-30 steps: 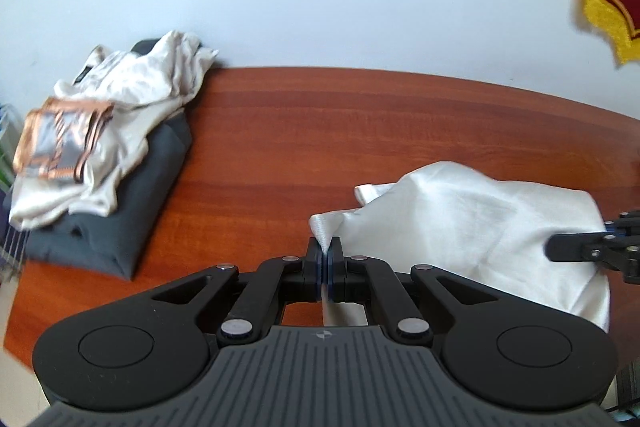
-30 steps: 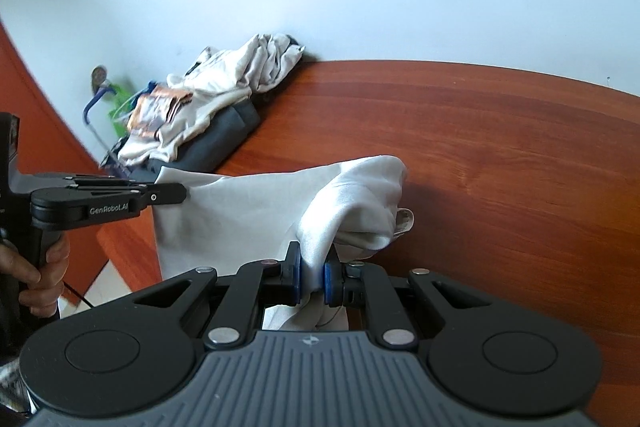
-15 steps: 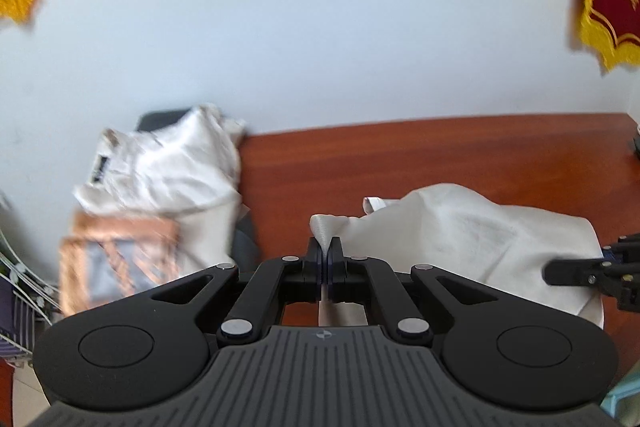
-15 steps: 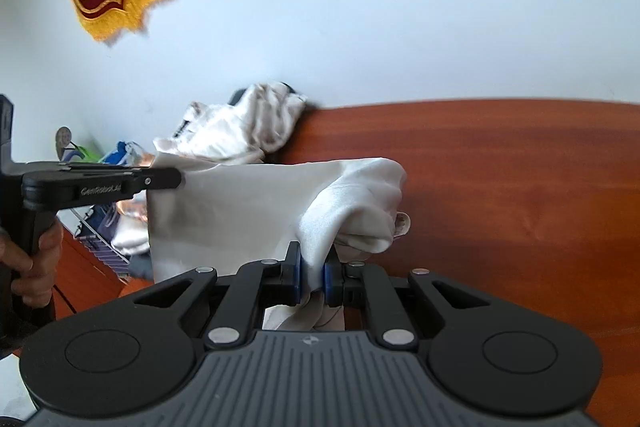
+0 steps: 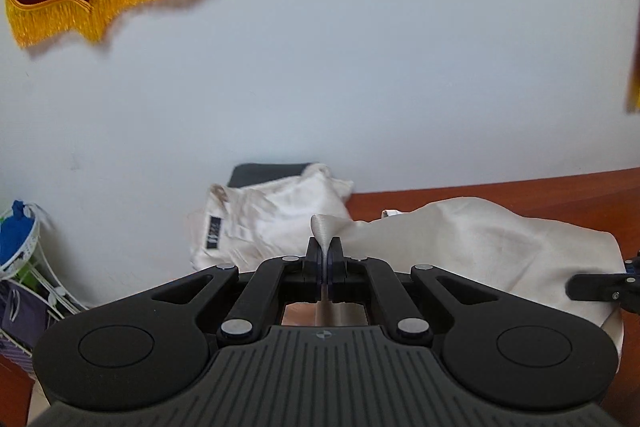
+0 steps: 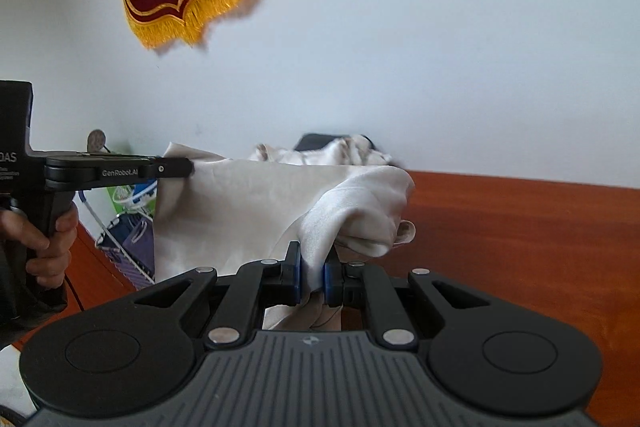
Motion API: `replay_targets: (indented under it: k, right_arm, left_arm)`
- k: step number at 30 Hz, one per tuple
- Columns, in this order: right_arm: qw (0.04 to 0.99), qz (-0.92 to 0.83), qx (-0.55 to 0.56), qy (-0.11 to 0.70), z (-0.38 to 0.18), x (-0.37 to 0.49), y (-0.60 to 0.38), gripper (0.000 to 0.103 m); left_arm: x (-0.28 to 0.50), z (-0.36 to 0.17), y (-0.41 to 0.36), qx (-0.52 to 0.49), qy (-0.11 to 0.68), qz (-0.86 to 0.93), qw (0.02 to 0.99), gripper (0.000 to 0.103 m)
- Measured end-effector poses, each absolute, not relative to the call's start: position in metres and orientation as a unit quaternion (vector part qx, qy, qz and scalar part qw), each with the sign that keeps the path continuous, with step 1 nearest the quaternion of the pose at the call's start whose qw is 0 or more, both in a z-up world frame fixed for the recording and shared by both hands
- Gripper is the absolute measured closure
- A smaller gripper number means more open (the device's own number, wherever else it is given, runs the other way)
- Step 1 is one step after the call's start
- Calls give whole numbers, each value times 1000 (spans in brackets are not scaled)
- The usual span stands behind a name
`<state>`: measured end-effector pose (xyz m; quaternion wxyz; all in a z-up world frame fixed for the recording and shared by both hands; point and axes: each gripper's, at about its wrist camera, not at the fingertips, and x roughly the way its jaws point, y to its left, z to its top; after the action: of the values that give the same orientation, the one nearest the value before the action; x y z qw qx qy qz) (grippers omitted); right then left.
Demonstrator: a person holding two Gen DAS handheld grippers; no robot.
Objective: Fold clothes
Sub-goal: 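Carry the bundle with both grippers onto the dark grey garment pile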
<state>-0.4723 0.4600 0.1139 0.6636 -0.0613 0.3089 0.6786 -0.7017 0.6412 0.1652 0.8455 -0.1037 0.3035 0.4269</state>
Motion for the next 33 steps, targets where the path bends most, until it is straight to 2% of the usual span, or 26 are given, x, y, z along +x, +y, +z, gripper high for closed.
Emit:
replay_targets:
  k: [12, 28, 33]
  right_arm:
    - [686, 650, -26, 325, 117, -544, 549, 92]
    - [691, 598, -54, 404, 20, -571, 575, 90]
    - [688, 584, -60, 426, -12, -574, 572, 81]
  left_arm:
    - [-763, 185, 750, -88, 306, 411, 854, 100]
    - [-778, 69, 798, -130, 382, 399, 824, 98]
    - [-770, 48, 807, -138, 390, 392, 822, 96]
